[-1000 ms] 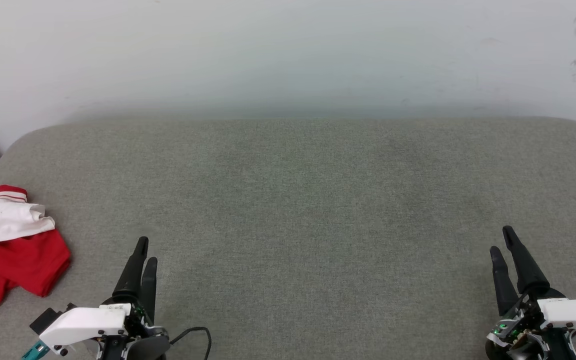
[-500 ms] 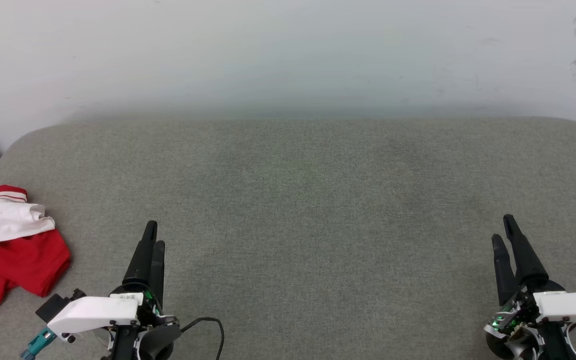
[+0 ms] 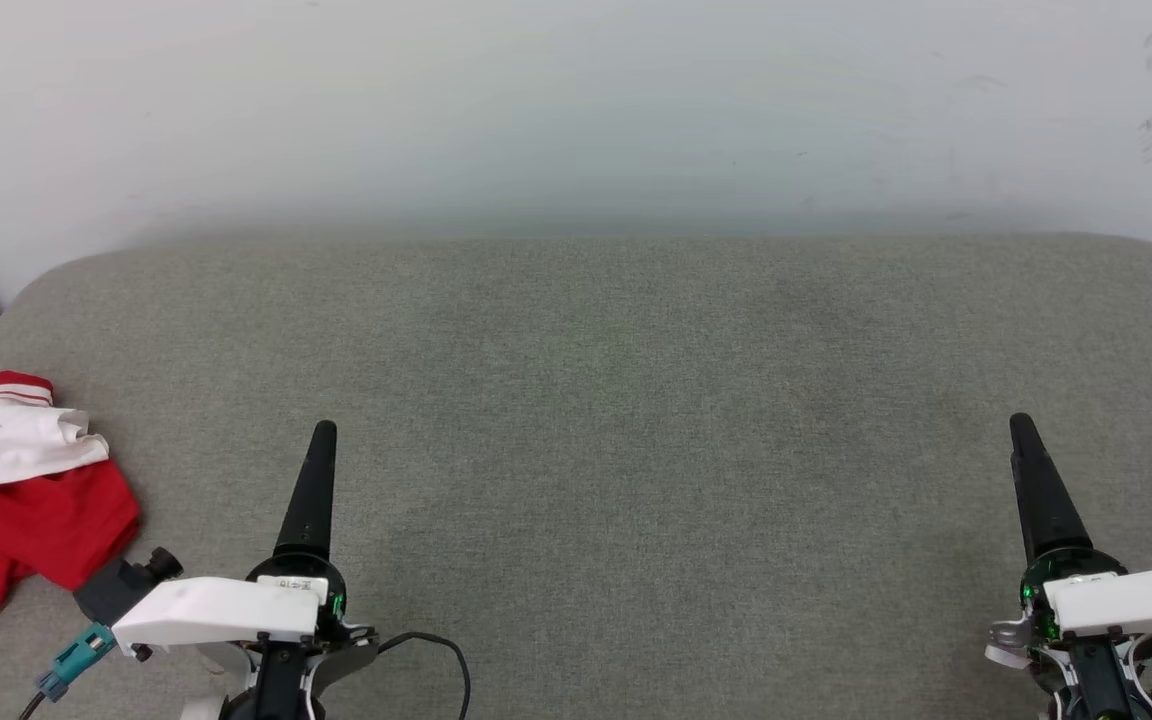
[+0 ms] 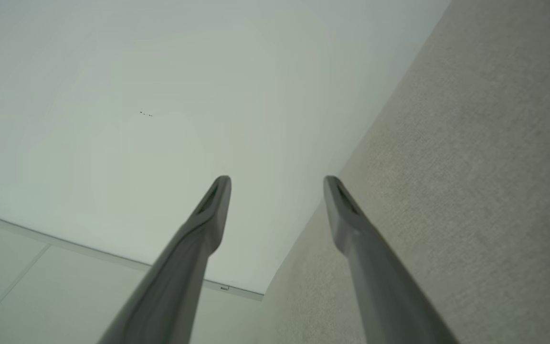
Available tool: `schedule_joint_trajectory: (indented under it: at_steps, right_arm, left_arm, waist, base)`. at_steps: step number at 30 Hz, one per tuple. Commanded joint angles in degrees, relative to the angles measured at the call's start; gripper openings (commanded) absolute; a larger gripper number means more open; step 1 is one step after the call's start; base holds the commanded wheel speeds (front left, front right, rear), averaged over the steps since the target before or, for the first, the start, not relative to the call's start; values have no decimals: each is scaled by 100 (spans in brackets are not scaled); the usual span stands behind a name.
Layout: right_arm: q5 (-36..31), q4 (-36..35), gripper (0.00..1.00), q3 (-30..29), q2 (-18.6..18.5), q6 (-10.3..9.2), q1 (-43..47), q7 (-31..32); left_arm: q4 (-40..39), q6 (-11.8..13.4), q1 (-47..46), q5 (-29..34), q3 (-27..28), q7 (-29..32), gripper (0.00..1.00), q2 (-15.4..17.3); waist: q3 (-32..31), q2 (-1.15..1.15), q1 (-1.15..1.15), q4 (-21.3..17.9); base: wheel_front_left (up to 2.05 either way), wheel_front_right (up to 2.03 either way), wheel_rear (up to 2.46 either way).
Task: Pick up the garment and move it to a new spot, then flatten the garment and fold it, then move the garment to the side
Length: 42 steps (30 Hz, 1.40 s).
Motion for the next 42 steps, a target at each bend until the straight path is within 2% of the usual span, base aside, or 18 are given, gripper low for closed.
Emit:
schedule_joint_trajectory:
  at_steps: [1,14,23,33,42]
  right_arm:
    - [-335,-125,100,2,-67,1,-129,-61]
    - [-2624,-176,100,78,-91,1,-112,-215]
    - [-3688,-265,100,77,-33,1,-89,-14]
    - [-4669,-365,100,158,-72,1,-68,65]
    - [-5410,-450,100,-2,8,1,19,114]
  left_arm:
    - [-114,-4,-182,238,-39,-57,100,12]
    - [-5,-4,-172,2359,-117,-315,100,13]
    - [53,10,-139,3751,-94,-473,100,24]
    - [245,86,-112,4798,-174,-634,100,100]
    - [360,205,-175,5465,-194,-770,100,176]
  waist:
    - [-1,0,0,2]
    - [-15,0,0,1]
    - [-32,0,0,-14]
    - [-49,0,0,-38]
    - [-68,0,0,-50]
  base:
    - [0,0,0]
    - [0,0,0]
    - [0,0,0]
    - [0,0,0]
    - [0,0,0]
